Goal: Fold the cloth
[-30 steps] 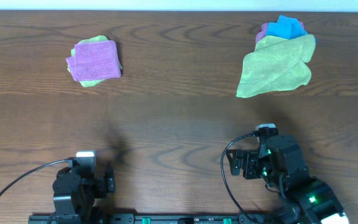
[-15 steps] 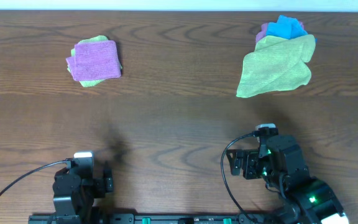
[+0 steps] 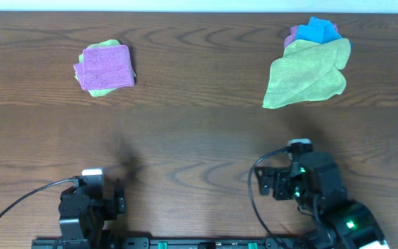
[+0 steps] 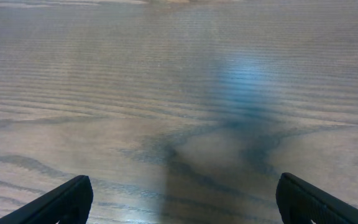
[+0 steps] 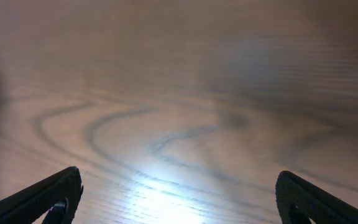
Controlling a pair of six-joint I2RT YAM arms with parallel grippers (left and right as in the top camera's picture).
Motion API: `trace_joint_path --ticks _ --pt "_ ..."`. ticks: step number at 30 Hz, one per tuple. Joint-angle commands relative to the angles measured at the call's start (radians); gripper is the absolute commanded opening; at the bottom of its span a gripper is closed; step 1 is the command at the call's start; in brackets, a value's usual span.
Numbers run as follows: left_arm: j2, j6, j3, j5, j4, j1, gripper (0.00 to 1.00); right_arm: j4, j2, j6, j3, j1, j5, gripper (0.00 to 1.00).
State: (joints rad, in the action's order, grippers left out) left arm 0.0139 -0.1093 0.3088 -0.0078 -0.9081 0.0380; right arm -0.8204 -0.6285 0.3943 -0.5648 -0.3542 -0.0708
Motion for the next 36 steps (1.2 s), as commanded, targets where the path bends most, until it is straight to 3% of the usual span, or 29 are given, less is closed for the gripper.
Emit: trace_joint_path --ticks 1,4,9,12,17,36 --pt "-0.010 -0.025 -0.033 -0.026 -0.029 -0.002 0.95 0.002 0.064 -0.021 0.027 0.086 0.102 0.99" --pt "-0.010 -0.025 -0.033 -0.026 -0.029 -0.002 0.95 0.054 0.180 -0.076 0.114 0.189 0.192 0.99" --pt "-0.010 -0.025 -0.033 -0.026 -0.029 -0.002 0.95 0.161 0.384 -0.267 0.316 0.291 0.145 0.99" --pt "-0.010 -0.025 -0.033 -0.026 -0.029 -0.002 0.95 0.174 0.480 -0.278 0.413 0.340 0.138 0.99" --pt "-0.010 -0.025 -0.033 -0.026 -0.029 -0.002 0.95 0.150 0.536 -0.386 0.408 0.364 0.134 0.99" --pt "-0.010 -0.025 -0.033 -0.026 -0.029 -0.002 0.95 0.091 0.623 -0.392 0.404 0.364 0.134 0.99"
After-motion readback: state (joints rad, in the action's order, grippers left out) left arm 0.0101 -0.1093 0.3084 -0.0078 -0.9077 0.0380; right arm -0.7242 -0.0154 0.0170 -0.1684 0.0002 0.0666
